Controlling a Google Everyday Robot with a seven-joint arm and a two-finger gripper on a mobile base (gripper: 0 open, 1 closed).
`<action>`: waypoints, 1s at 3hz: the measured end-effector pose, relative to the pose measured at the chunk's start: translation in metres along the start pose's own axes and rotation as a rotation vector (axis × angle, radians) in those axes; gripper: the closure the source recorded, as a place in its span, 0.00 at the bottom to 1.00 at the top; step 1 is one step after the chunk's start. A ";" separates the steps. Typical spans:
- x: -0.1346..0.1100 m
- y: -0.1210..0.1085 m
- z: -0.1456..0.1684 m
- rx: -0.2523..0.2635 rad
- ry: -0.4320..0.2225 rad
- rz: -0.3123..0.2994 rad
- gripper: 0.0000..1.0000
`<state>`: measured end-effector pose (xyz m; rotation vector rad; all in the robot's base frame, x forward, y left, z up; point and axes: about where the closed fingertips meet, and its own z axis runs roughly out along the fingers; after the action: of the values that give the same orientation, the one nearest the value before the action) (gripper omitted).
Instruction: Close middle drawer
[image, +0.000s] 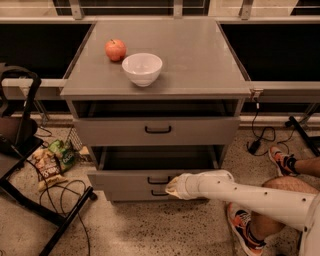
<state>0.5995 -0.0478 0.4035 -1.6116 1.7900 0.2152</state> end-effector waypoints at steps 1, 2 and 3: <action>0.000 0.000 0.000 0.000 0.000 0.000 0.35; 0.000 0.000 0.000 0.000 0.000 0.000 0.11; 0.000 0.000 0.000 0.000 0.000 0.000 0.00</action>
Offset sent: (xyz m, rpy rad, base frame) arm 0.0000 0.0000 0.0000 0.0000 0.0000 0.0000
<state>0.5995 -0.0477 0.4034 -1.6117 1.7900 0.2154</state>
